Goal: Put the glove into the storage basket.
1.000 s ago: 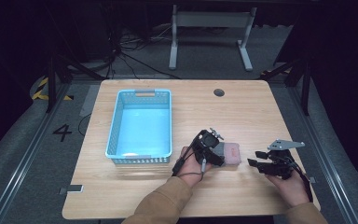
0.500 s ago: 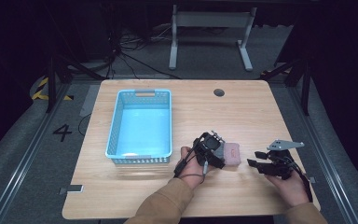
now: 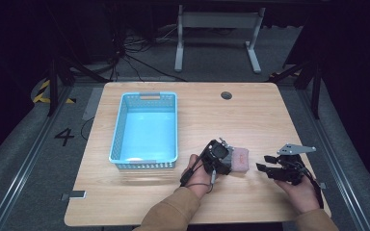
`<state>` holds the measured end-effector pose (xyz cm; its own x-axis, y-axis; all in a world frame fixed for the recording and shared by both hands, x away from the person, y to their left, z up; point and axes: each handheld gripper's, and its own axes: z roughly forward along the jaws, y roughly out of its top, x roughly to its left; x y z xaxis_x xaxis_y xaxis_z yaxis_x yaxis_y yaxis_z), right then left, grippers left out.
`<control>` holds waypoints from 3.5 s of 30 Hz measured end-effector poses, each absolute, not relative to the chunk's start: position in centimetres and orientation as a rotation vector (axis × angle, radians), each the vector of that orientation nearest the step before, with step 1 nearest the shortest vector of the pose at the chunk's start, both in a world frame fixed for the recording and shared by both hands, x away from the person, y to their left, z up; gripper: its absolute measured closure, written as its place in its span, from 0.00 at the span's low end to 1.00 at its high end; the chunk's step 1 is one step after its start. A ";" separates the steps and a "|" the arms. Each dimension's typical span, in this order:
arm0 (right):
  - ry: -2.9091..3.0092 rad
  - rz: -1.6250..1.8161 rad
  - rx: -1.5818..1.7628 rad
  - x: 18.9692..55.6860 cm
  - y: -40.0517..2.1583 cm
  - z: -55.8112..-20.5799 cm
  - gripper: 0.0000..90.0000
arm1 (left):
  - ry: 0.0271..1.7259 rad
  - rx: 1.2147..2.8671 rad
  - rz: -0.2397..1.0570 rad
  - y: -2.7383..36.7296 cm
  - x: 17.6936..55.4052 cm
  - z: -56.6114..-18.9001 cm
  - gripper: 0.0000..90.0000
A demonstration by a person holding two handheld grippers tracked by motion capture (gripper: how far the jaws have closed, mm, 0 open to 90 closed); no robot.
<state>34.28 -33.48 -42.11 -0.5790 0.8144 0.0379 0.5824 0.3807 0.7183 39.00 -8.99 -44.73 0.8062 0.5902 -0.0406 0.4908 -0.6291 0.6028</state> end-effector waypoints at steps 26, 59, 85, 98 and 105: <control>2.326 1.022 1.236 34.6 -33.6 -42.4 0.56 | 0.765 2.314 0.147 -6.4 39.3 -41.5 0.73; 2.395 1.044 1.156 37.3 -30.5 -42.9 0.56 | 0.883 2.158 0.241 5.2 39.8 -33.9 0.72; 2.363 1.010 1.220 36.0 -31.9 -43.4 0.56 | 1.012 2.073 0.324 14.9 42.5 -33.0 0.72; 2.345 0.998 1.260 35.3 -32.7 -43.8 0.56 | 1.120 2.089 0.302 17.0 45.2 -35.4 0.72; 2.333 0.991 1.270 34.8 -33.1 -43.8 0.56 | 1.174 2.115 0.301 17.4 46.5 -37.3 0.72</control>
<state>34.85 -33.14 -43.76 -0.5616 0.8255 0.0572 0.6144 0.3697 0.6970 46.47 17.41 -37.30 0.5646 0.8161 -0.1230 0.6564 -0.3537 0.6664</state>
